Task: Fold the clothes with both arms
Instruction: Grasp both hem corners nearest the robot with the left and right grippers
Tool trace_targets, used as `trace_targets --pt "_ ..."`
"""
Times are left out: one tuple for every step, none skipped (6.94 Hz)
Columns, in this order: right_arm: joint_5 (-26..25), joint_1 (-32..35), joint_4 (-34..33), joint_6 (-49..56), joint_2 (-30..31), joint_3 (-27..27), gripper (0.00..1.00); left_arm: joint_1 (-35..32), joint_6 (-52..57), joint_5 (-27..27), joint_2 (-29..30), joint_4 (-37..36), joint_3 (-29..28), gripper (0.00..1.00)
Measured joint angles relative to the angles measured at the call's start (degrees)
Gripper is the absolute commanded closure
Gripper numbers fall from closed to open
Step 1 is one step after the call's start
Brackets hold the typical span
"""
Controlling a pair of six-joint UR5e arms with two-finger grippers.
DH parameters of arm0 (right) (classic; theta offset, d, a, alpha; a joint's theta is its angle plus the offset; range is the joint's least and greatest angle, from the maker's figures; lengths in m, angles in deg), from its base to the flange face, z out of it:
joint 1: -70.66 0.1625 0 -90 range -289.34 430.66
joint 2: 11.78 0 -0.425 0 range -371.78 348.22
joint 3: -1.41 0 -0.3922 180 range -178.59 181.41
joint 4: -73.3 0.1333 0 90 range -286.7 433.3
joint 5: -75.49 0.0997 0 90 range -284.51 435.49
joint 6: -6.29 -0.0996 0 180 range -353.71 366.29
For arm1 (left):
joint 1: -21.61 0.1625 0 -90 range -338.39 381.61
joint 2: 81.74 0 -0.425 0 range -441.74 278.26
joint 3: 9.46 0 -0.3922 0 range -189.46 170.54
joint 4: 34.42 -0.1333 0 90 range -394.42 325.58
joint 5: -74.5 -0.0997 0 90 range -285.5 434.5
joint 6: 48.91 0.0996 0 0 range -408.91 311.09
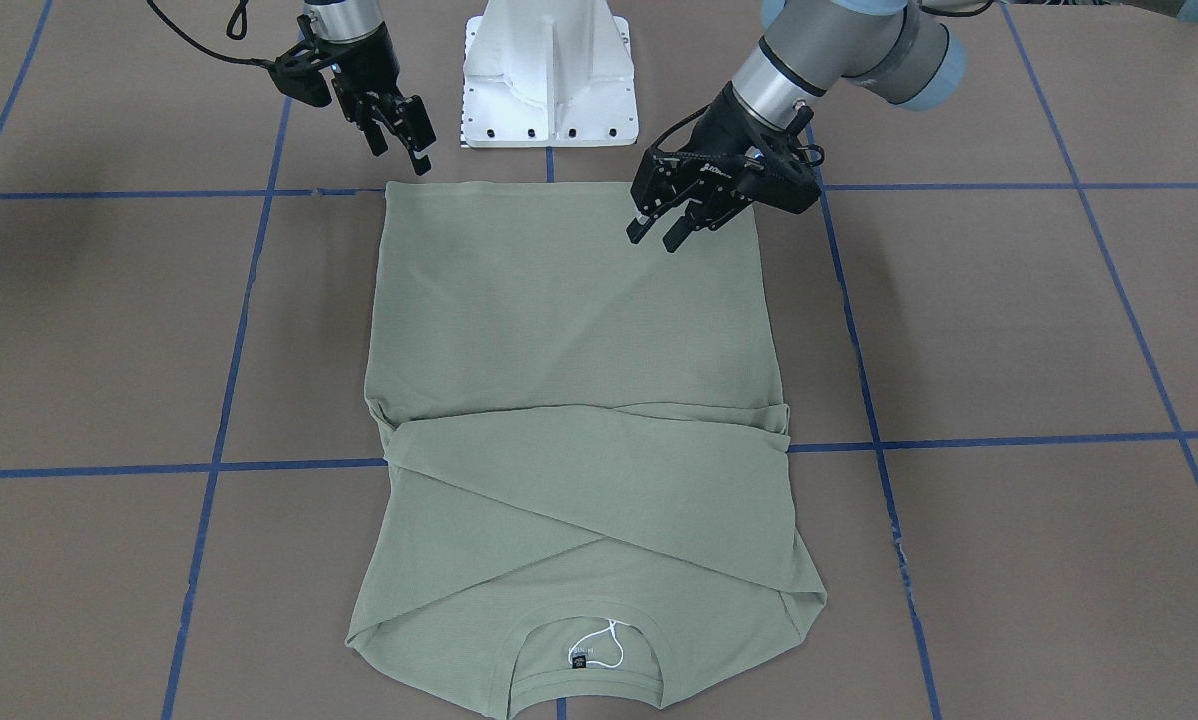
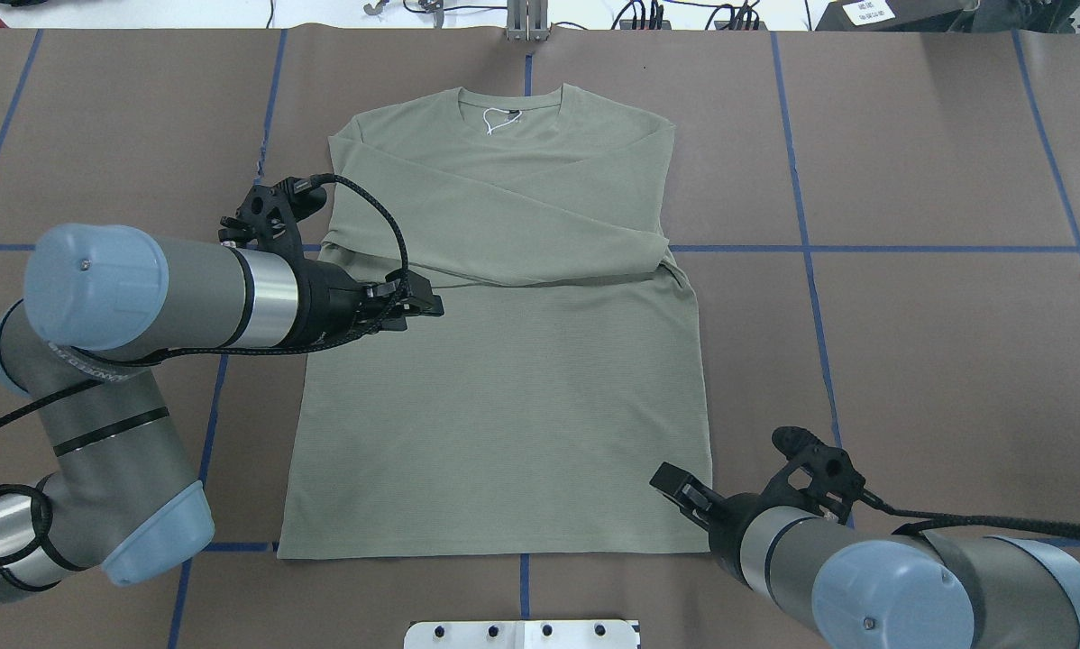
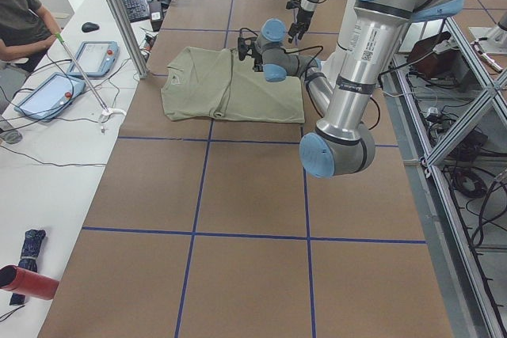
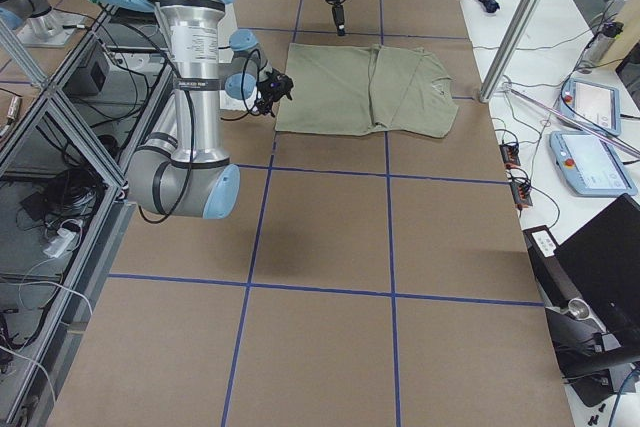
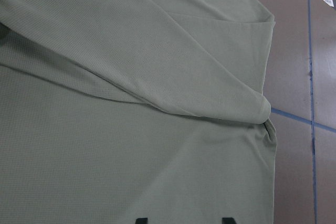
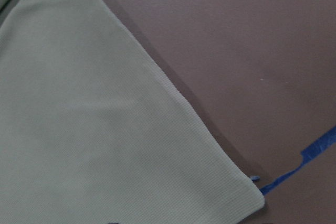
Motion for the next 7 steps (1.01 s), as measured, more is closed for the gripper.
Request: trace_targets --pt "-0.2 -1.1 0.0 -3.2 1.4 0.6 0.13 0.1 -0.2 0.9 -0.3 -0.1 0.1 0.39" --pt "-0.1 -1.7 0.1 -4.5 1.8 1.3 0.13 0.1 -0.4 1.2 -0.6 -0.1 0.1 0.38" --pt "0.0 -2.0 0.1 -5.0 1.7 2.3 0.14 0.2 -0.5 1.3 -0.9 -0.1 0.1 0.38" --pt "0.1 -2.1 0.1 -5.0 1.5 3.0 0.15 0.2 -0.5 1.3 -1.0 -0.1 0.0 0.38" --pt "0.1 -2.3 0.0 -4.9 1.0 3.5 0.15 0.3 -0.4 1.3 -1.1 -0.1 -0.1 0.38" --pt "0.1 -2.2 0.0 -4.6 0.4 3.9 0.15 0.3 -0.3 1.3 -1.1 0.0 -0.1 0.38" --pt "0.1 -1.9 -0.1 -4.2 0.2 4.2 0.15 0.3 -0.2 1.3 -1.1 0.0 -0.2 0.38"
